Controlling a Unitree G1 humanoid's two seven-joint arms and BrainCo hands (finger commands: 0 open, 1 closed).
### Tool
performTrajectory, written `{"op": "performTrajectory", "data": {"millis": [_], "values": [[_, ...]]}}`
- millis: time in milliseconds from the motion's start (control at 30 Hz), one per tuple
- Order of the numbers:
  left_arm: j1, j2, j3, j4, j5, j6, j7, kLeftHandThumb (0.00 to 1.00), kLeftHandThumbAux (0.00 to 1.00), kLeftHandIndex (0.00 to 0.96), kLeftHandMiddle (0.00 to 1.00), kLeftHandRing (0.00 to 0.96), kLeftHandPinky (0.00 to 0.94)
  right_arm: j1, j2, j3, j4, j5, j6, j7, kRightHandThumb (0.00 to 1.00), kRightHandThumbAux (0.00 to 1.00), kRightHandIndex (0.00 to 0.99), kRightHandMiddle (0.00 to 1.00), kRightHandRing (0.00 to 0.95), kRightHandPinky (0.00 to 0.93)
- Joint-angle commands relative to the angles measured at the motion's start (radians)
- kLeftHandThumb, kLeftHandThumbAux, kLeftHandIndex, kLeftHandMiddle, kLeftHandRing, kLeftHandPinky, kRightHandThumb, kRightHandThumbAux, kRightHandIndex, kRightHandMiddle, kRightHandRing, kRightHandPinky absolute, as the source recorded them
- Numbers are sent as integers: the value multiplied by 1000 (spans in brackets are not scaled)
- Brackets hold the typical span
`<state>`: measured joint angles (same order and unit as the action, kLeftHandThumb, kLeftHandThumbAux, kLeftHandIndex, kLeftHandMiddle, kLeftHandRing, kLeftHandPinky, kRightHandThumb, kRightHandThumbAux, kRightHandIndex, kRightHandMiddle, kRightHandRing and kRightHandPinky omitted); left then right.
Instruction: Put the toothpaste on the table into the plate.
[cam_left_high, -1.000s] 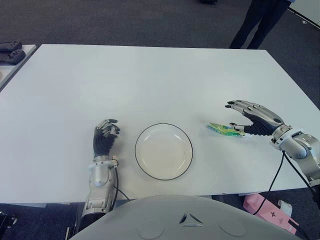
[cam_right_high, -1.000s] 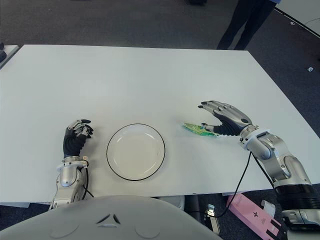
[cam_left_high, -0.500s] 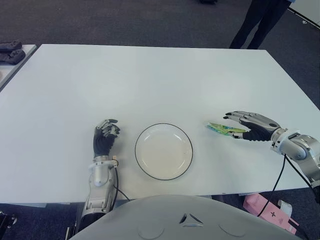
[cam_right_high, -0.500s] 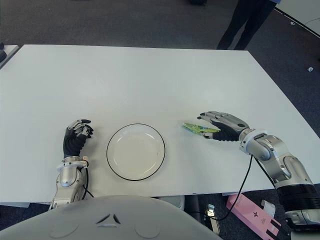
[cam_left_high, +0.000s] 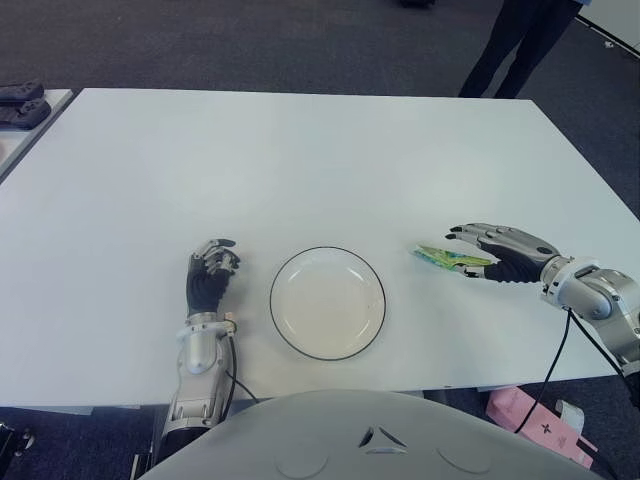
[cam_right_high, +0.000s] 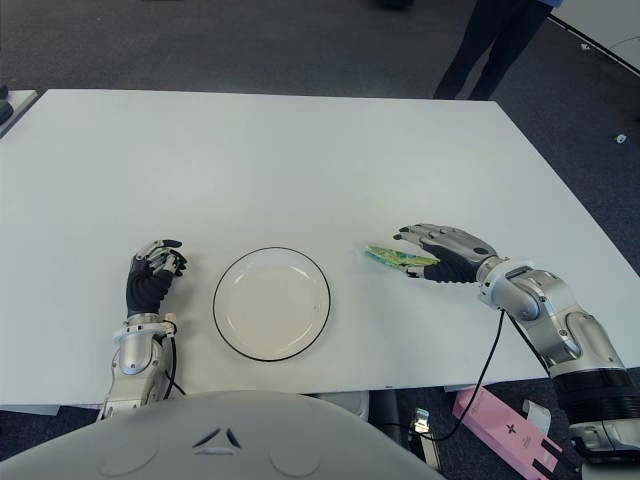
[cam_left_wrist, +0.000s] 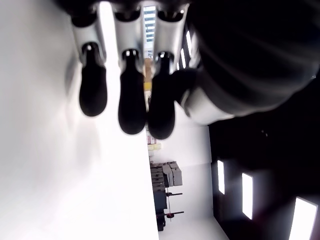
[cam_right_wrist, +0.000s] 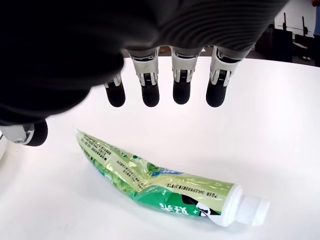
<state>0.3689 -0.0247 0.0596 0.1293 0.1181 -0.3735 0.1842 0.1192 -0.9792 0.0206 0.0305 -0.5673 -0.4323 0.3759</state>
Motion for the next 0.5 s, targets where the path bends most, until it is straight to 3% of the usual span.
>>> {"op": "performTrajectory", "data": {"millis": [33,233,367,500], "values": [[15,5,-2,18,-4,27,-13,704,719,434,620,618,615,13,-6,0,-11,-7,12,13,482,197,0,0,0,0],[19,6,-4,13,0,30,-8,704,719,434,623,621,618,17,-7,-1,-16,-7,15,14,482,197,0,0,0,0],[25,5,-4,4,1,36,-6,703,719,434,623,620,617,-33,-20,67,223,-91,79,21,510,176,0,0,0,0],[30,4,-3,0,2,35,-3,704,719,434,626,625,626,-66,-7,82,295,-106,70,-26,524,183,0,0,0,0]]}}
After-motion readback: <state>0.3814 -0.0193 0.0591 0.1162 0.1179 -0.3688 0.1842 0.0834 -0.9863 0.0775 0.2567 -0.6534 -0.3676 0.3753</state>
